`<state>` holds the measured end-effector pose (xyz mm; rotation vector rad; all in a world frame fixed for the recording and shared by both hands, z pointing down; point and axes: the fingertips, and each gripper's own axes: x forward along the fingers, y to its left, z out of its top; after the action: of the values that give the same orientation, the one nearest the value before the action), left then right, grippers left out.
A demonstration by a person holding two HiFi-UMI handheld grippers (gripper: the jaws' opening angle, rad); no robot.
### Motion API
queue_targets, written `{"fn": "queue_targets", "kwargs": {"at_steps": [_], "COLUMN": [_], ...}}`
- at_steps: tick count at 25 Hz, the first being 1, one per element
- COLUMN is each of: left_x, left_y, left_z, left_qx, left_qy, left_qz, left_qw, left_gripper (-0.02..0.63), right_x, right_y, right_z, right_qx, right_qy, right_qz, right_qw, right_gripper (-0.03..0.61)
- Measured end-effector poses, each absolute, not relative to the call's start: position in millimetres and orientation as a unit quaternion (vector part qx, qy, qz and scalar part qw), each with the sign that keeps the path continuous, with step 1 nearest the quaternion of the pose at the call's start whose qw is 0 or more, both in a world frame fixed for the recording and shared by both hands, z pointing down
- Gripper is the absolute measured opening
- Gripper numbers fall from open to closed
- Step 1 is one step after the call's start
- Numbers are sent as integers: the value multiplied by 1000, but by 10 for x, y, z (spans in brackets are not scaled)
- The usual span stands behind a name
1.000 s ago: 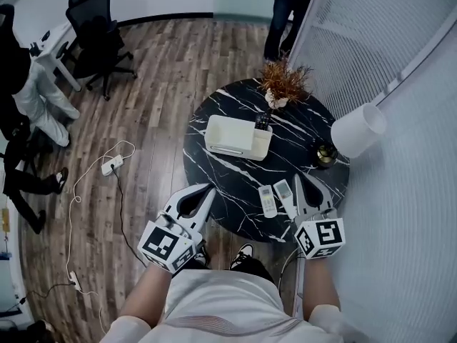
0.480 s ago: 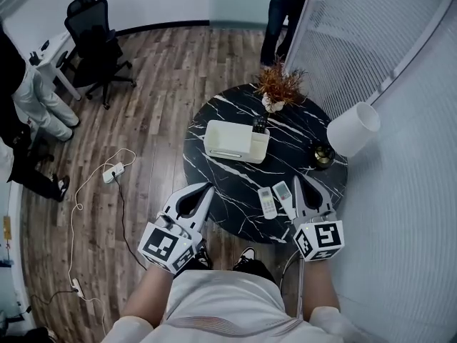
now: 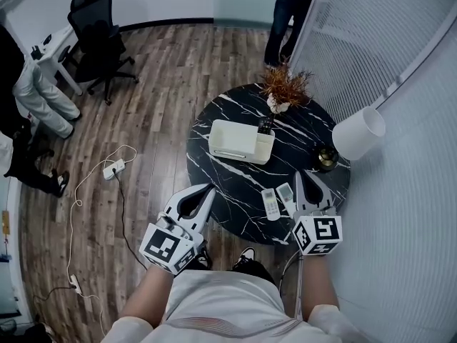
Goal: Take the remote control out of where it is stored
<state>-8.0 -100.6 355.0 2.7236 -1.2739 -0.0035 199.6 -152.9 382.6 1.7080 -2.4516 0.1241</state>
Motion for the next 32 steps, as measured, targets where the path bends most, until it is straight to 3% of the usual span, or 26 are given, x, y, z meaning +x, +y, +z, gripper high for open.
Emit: {"fn": "queue_targets", "kwargs": {"at_steps": [5, 10, 17, 32], "left_x": [-194, -306, -532, -920], "left_y": [-1039, -1108, -1218, -1483], "left_z": [3559, 3605, 3731, 4082], "left_qx": [901, 898, 891, 880], "left_qy": [-428, -433, -445, -455], "left_qz": [1, 0, 7, 39], "left_qw": [73, 81, 94, 128], "left_gripper": [8, 9, 8, 9], "right_x": [1978, 1885, 1680, 1642], "right_y": [-1813, -2223, -2829, -3808], "right_z": [3904, 4095, 4603, 5737], "right_qx": [593, 598, 611, 661], "right_qy": [-799, -790, -772, -705], "right_qz": [44, 54, 88, 170], "right_qw": [94, 122, 151, 192], "right_gripper": [23, 163, 261, 311]}}
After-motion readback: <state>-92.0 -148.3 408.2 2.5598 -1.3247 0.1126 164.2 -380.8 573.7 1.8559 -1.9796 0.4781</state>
